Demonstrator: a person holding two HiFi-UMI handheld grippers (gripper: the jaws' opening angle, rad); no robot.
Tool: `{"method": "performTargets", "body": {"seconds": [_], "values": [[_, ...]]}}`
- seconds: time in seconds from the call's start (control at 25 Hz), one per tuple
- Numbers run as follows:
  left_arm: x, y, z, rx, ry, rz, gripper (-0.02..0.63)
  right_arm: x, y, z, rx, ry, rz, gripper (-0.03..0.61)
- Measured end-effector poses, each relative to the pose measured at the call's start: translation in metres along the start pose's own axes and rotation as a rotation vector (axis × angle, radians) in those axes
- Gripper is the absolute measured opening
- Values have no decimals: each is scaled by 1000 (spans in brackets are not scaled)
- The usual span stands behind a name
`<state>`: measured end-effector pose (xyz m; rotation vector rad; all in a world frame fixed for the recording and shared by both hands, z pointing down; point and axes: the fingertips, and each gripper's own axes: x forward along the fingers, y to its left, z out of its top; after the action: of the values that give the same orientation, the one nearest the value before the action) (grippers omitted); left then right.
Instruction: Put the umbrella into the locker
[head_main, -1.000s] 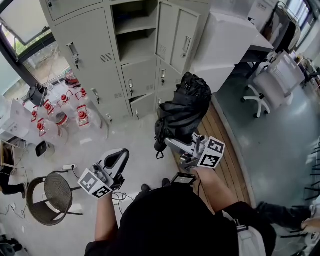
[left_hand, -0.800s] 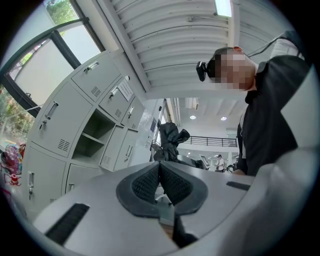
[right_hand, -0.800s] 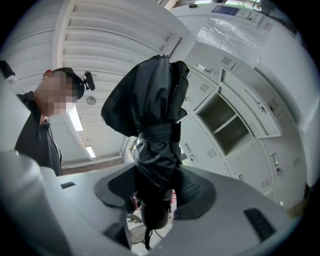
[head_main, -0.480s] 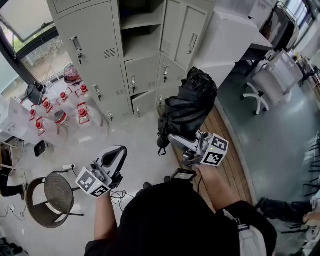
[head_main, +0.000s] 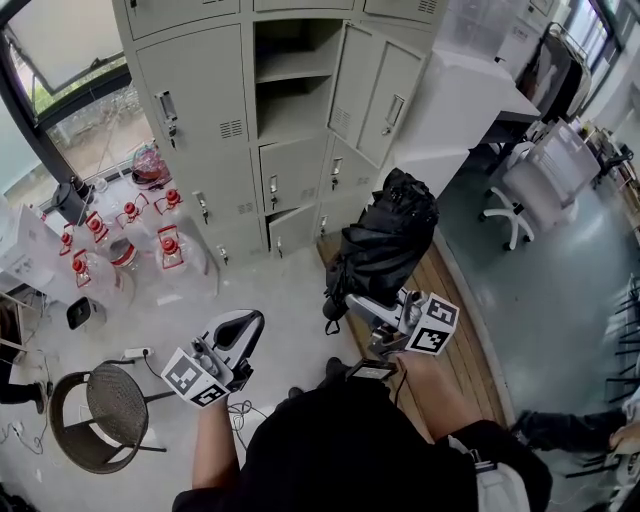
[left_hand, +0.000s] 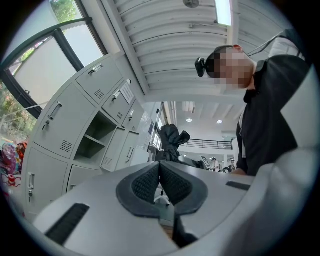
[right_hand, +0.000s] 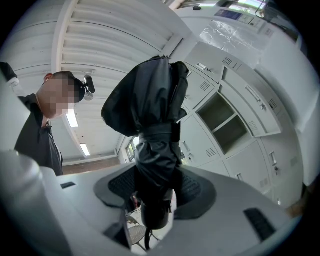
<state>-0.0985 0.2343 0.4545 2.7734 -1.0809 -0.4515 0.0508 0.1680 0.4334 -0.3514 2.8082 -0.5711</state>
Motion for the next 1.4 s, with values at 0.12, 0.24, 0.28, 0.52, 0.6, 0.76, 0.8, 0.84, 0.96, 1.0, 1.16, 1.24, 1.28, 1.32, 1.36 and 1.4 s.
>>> {"method": "performTargets", "body": {"seconds": [0.12,0.24,0.28,0.52,0.6,0.76,0.8,0.84,0.96,1.0,1.16,1.24,1.28,1.32,1.36,1.4], "values": [[5,0,-5,-1,11,-17,15,-1,-5,-1,3,-9,-4,215],[14,5,-10,8,30,-24,15,-1,-15,1,8,-16,0,215],[18,8,-11,9,34,-23,15,-1,-19,2,8,-16,3,215],[43,33,-13,11,59,-11,15,10,-46,11,-5,-4,38,215],[58,46,-11,12,67,-10,15,15,-60,18,-6,-1,48,215],[86,69,-11,10,70,-4,15,23,-91,30,6,-6,65,215],[92,74,-11,11,76,-2,15,24,-99,33,9,-6,65,215],[99,79,-11,12,82,1,15,26,-107,36,11,-4,65,215],[120,95,-6,18,91,11,15,32,-131,46,15,7,68,215],[127,100,-4,21,93,16,15,34,-139,50,17,10,73,215],[155,121,3,27,98,35,15,42,-167,66,20,25,94,215],[169,131,6,34,100,45,15,48,-180,73,20,34,110,215],[176,136,7,36,101,51,15,51,-187,77,21,40,118,215],[183,142,8,37,102,57,15,53,-193,79,21,46,128,215],[190,147,7,37,103,63,15,55,-200,81,23,51,138,215],[197,151,7,36,103,67,15,57,-206,83,25,57,149,215]]}}
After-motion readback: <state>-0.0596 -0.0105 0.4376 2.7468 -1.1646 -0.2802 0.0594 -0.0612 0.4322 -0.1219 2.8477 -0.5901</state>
